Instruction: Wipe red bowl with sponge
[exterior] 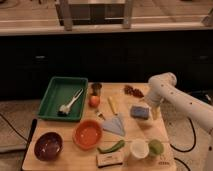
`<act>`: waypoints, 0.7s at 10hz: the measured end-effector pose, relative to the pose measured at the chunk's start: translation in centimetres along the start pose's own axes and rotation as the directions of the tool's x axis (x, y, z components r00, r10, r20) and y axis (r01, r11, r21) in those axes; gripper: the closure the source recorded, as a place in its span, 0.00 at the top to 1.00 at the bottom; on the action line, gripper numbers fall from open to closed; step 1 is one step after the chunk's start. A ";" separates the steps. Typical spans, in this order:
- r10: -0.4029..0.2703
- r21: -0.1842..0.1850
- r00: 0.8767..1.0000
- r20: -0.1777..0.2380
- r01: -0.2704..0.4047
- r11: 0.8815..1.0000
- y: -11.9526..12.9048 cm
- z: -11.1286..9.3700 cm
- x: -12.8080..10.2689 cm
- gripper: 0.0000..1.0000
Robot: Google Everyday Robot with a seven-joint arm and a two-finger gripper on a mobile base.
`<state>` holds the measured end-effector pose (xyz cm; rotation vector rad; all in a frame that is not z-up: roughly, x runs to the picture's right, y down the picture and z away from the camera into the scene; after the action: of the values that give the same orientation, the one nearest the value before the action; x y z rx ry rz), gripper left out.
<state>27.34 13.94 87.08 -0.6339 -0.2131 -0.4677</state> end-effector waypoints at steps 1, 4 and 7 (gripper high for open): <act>-0.005 -0.005 1.000 0.003 0.005 1.000 0.0 0.3 0.0 0.80; -0.015 -0.017 1.000 0.012 0.015 1.000 0.1 0.9 0.2 0.80; -0.034 -0.032 0.999 0.021 0.034 0.999 0.3 1.7 0.3 0.80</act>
<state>27.70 15.09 88.38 -0.6679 -0.2361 -0.4984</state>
